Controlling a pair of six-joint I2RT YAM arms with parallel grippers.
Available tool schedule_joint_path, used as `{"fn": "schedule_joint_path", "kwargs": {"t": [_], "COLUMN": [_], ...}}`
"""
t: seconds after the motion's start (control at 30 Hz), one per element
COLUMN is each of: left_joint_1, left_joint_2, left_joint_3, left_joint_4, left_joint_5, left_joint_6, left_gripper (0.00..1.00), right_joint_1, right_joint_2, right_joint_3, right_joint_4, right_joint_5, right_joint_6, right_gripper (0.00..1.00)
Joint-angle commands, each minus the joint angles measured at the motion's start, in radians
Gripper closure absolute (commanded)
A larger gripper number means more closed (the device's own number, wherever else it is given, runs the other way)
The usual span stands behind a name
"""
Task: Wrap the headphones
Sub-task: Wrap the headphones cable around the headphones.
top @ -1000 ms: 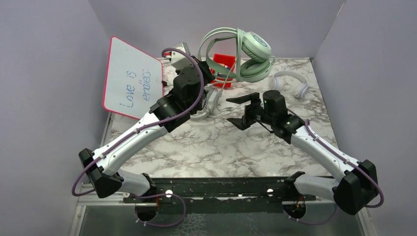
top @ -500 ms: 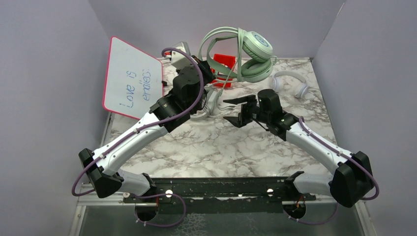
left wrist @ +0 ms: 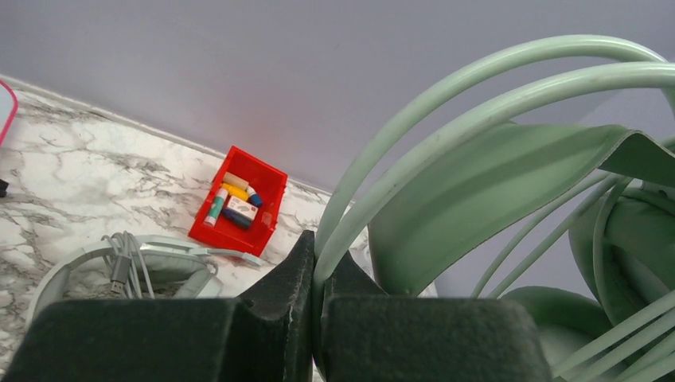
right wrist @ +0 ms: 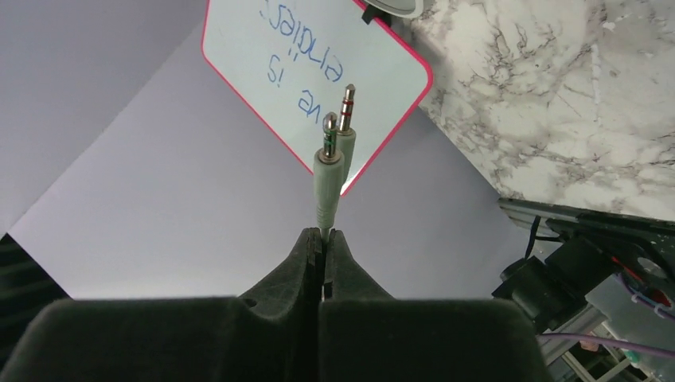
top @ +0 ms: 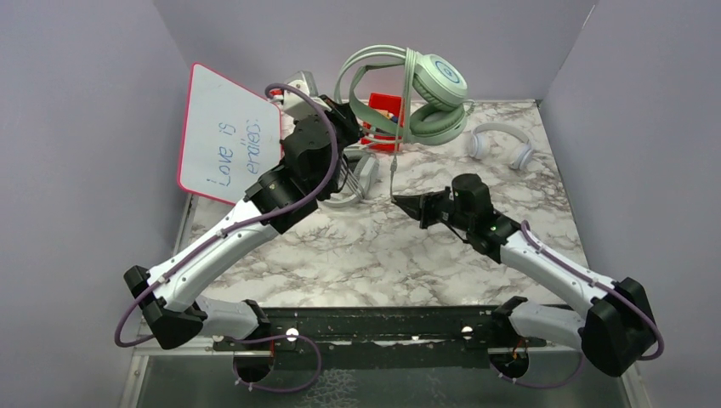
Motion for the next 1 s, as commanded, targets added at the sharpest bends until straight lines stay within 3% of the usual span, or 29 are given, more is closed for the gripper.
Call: {"fn": "schedule_joint_path", "kwargs": {"t": [0.0, 0.13, 0.3, 0.43, 0.63, 0.77, 0.9, 0.97], "left_joint_1": [-0.002, -0.002, 0.002, 0.007, 0.011, 0.012, 0.01, 0.01], "left_joint_2": [-0.065, -0.07, -0.083, -0.136, -0.271, -0.339, -0.35, -0.34], "left_joint_3": [0.032, 0.047, 0.071, 0.043, -0.154, -0.27, -0.31, -0.313], "left_joint_4": [0.089, 0.078, 0.026, -0.021, 0.158, 0.187, 0.196, 0.149], "left_joint_5": [0.004, 0.057, 0.207, 0.335, 0.677, 0.803, 0.988, 1.015], "left_joint_6": [-0.001, -0.009, -0.062, -0.065, 0.076, 0.148, 0.161, 0.185], "left_gripper": [1.0, 1.0, 1.0, 1.0, 1.0, 1.0, 1.0, 1.0], "right_joint_1": [-0.011, -0.068, -0.177, -0.274, -0.422, -0.454, -0.457, -0.46], "right_joint_2": [-0.119, -0.153, -0.028, 0.009, 0.125, 0.203, 0.253, 0.262], "right_joint_3": [-0.116, -0.211, -0.156, -0.186, -0.035, 0.104, 0.19, 0.235], "right_joint_4": [-0.023, 0.085, 0.19, 0.385, 0.603, 0.71, 0.827, 0.858], "right_joint_5": [0.088, 0.078, -0.052, -0.135, -0.485, -0.749, -0.921, -0.988], "right_joint_6": [-0.024, -0.08, -0.266, -0.386, -0.717, -0.906, -0.952, -0.953], "right_gripper": [1.0, 1.0, 1.0, 1.0, 1.0, 1.0, 1.0, 1.0]}}
